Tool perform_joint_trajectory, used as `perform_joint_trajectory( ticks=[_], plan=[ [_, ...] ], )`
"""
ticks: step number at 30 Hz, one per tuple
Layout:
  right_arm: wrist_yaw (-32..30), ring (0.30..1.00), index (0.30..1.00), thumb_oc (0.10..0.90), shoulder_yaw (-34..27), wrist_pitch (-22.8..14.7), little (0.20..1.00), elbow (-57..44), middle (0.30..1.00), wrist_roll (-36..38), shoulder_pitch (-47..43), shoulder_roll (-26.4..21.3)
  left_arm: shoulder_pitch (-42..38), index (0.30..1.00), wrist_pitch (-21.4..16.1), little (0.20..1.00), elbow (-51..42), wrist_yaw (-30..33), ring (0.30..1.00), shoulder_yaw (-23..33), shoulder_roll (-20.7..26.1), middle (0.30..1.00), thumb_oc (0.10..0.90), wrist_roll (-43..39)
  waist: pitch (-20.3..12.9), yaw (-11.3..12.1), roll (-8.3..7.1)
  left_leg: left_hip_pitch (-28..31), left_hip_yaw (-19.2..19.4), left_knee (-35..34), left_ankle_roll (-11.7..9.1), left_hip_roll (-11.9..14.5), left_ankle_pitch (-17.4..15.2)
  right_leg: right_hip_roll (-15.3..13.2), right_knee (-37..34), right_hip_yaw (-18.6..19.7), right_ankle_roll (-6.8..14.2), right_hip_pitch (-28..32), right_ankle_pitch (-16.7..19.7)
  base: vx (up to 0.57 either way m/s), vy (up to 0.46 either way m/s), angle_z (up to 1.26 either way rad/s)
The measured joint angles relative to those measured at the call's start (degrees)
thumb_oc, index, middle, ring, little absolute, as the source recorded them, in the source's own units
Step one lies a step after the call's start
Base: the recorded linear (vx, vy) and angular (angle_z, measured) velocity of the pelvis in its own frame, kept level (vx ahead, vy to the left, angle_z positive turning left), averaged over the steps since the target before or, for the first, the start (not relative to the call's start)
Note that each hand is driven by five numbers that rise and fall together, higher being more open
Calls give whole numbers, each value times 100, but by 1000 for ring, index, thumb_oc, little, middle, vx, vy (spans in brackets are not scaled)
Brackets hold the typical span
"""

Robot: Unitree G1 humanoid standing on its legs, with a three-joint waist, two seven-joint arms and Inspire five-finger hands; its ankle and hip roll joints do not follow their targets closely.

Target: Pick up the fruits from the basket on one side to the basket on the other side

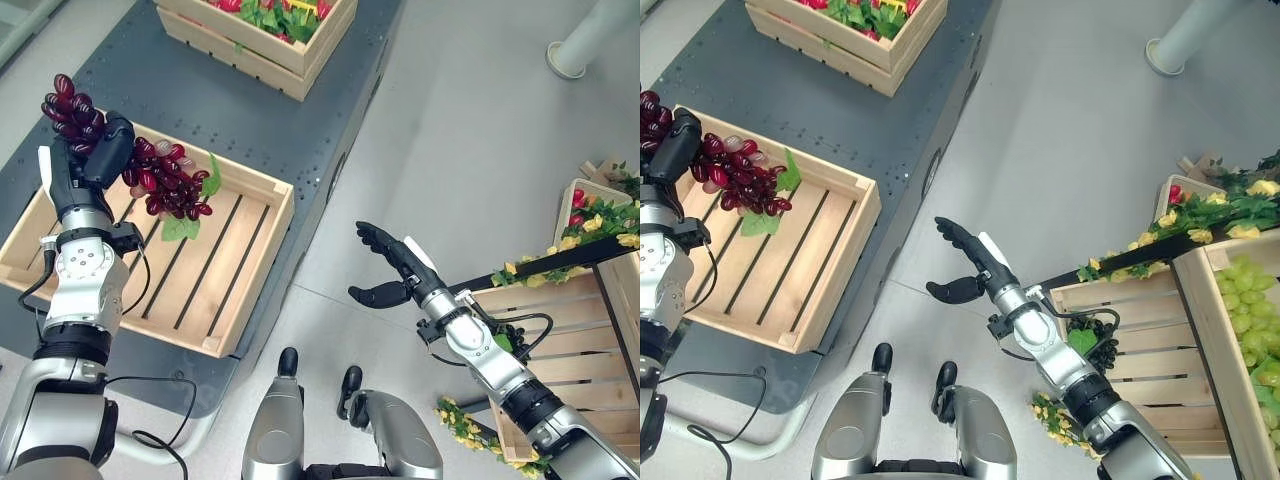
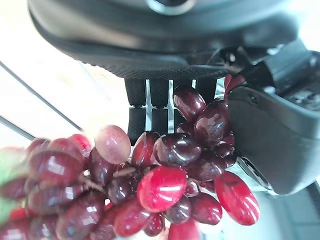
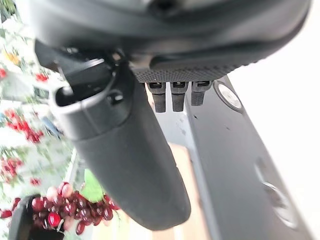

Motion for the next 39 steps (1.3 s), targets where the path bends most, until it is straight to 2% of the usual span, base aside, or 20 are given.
perform_joint_trajectory(
  ticks=[5,9,11,14,16,20,24,26,31,36,39],
  plan=[
    [3,900,900,800,-246,-2,900,-320,900,7,29,-21,0,300,137,300,-1003,-150,300,33,-172,300,400,12,-241,-8,368,581,-38,-841,98,-96,268,-4,-944,0,67,620,423,62,-79,1],
    [72,900,900,800,-311,-1,900,-349,900,63,-26,-24,-75,300,304,300,-1279,-269,300,32,-209,300,400,5,-674,-93,473,677,-37,-1265,130,-145,435,-7,-1497,20,125,770,650,1,-74,1],
    [172,900,900,800,-356,2,900,-357,900,269,-83,-55,-84,300,362,300,-1379,-322,300,30,-210,300,400,2,-731,-137,505,725,-35,-1305,131,-153,441,-9,-1537,38,141,812,671,-24,-51,-5],
    [251,900,900,800,-373,46,900,-492,900,332,-92,-230,-101,300,484,300,-1433,-437,300,-5,-217,300,400,-7,-774,-168,512,784,-38,-1352,128,-145,443,-9,-1537,57,142,824,671,-32,-60,-12],
    [357,900,900,800,-386,200,900,-758,900,352,-147,-495,-166,300,594,300,-1464,-471,300,-73,-232,300,400,-17,-775,-210,513,784,-39,-1354,123,-148,448,-12,-1537,61,152,814,677,-10,-50,-7],
    [610,900,900,800,-551,351,900,-977,900,904,-375,-564,-316,300,710,300,-1499,-610,300,-255,-392,300,400,-190,-785,-304,510,784,-36,-1363,91,-141,487,-5,-1537,81,156,798,679,13,-43,-3],
    [918,900,900,800,-829,553,900,-981,900,1876,-459,-352,-321,300,859,300,-1686,-827,300,-262,-655,300,400,-243,-854,-373,517,786,-34,-1395,72,-124,515,11,-1537,191,166,751,687,20,-28,-11],
    [1010,900,900,800,-848,659,900,-981,900,2104,-484,-342,-331,300,903,300,-1695,-940,300,-366,-657,300,400,-243,-906,-452,520,790,-30,-1396,73,-124,516,9,-1536,195,164,752,697,33,-31,-4],
    [1346,900,900,800,-958,1182,900,-983,900,3019,-799,-199,-699,300,1036,300,-1696,-1360,300,-755,-670,300,400,-250,-936,-597,523,827,-17,-1399,69,-114,527,14,-1536,213,157,768,722,29,-19,-4],
    [1327,900,900,800,-991,1563,900,-982,900,3503,-1351,99,-1147,300,1135,300,-1698,-1607,300,-1054,-844,300,400,-435,-937,-635,530,906,112,-1426,71,-98,541,25,-1537,336,153,786,743,18,-11,-8],
    [1201,900,900,800,-991,1655,900,-981,900,3656,-1614,255,-1388,300,1161,300,-1685,-1652,300,-1245,-867,300,400,-457,-940,-683,536,954,141,-1434,71,-98,541,23,-1537,362,157,815,751,13,-14,-9]
  ],
)
